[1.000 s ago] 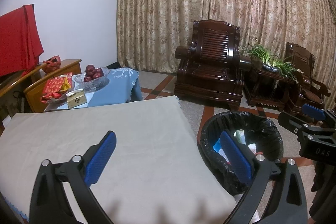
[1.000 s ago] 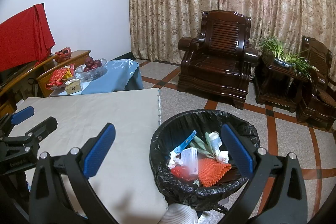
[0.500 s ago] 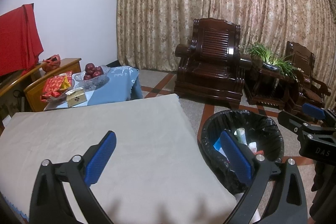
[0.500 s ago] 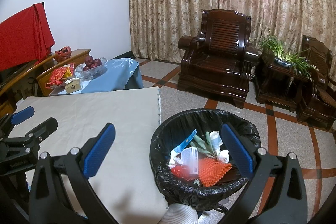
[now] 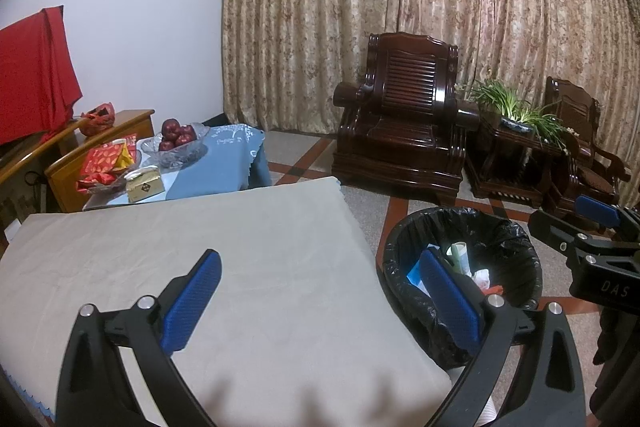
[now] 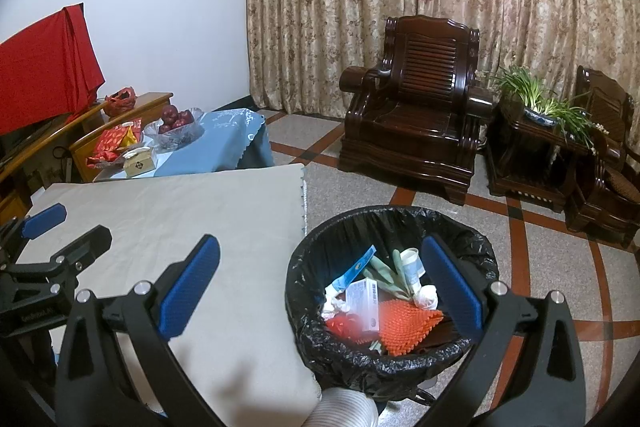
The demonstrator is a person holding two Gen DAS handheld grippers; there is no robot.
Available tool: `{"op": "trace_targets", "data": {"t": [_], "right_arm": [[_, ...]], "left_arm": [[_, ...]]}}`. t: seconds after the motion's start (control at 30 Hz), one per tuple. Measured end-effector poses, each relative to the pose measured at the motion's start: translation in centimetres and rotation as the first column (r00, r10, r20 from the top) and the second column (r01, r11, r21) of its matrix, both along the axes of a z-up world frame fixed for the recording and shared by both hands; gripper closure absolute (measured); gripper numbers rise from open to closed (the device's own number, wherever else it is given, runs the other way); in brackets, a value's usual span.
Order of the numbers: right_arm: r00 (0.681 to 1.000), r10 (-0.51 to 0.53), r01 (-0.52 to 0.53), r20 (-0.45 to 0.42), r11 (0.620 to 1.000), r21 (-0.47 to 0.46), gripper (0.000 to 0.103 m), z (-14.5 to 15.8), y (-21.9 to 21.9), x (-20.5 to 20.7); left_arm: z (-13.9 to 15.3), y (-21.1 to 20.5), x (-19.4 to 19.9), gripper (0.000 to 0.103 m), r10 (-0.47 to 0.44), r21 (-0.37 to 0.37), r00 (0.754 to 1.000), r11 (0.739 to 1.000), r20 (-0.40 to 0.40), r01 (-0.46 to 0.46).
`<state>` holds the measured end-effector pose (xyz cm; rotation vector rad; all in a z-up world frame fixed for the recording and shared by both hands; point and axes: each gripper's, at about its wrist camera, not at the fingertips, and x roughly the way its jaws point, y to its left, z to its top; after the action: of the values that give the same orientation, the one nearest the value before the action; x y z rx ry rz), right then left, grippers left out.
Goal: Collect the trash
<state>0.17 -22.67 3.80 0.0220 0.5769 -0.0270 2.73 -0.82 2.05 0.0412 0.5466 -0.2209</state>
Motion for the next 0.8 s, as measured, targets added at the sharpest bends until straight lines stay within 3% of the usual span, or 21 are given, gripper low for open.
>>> {"op": "trace_targets", "data": {"t": [0.8], "right_arm": [[1.000, -0.001, 0.001, -0.002, 1.000, 0.000, 0.005, 0.04, 0.02, 0.22]], "left_arm": [[0.03, -0.18, 0.02, 0.006, 0.001, 0.003, 1.000, 1.000, -0.003, -0.001]]}}
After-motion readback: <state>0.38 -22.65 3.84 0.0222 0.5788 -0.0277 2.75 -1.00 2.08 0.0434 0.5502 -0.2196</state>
